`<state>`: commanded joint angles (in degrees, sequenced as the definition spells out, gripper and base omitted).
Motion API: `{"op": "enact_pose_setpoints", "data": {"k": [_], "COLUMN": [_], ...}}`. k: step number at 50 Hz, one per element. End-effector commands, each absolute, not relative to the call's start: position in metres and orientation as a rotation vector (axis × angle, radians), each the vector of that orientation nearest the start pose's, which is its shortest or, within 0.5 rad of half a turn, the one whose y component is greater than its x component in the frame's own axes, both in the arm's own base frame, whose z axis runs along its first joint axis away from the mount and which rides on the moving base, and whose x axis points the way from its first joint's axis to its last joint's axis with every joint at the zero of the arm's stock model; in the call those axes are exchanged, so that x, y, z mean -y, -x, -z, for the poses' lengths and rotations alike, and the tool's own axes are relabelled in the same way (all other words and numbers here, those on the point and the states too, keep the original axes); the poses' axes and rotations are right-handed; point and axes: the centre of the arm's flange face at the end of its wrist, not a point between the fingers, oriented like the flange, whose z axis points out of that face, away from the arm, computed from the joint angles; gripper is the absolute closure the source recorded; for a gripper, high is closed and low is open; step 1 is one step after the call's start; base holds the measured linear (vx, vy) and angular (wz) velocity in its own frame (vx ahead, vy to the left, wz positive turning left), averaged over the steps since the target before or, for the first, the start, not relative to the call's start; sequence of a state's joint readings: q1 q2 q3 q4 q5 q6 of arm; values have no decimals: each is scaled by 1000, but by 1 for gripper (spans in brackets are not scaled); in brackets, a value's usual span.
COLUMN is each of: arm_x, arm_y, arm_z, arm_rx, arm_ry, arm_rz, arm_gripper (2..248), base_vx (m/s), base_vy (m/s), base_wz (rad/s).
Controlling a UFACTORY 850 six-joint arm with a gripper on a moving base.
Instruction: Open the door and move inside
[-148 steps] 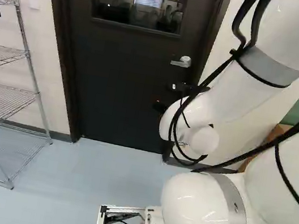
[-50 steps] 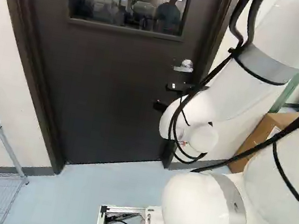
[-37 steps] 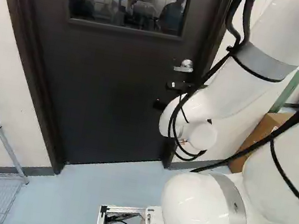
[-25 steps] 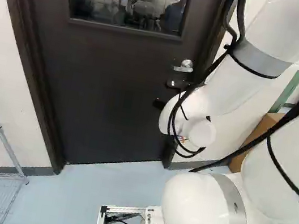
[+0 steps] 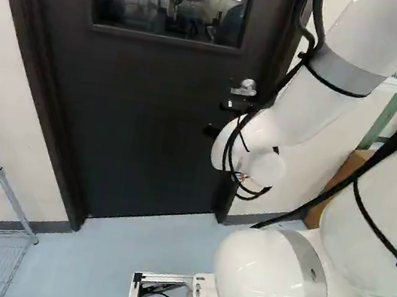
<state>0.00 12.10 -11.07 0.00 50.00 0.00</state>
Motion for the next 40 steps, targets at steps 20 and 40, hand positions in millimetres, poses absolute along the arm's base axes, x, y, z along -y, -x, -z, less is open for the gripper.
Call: {"op": "enact_pose_setpoints", "data": {"k": [20, 40], "arm_x": [0, 0], "arm_y": [-322, -336], "arm_z": [-406, -427], "arm_rx": [0, 0], "arm_ry": [2473, 2423], "arm_rz": [1938, 1999], "arm_gripper": [3, 3], "base_vx": [0, 0], "base_vy": [0, 0], "base_wz": [0, 0]}}
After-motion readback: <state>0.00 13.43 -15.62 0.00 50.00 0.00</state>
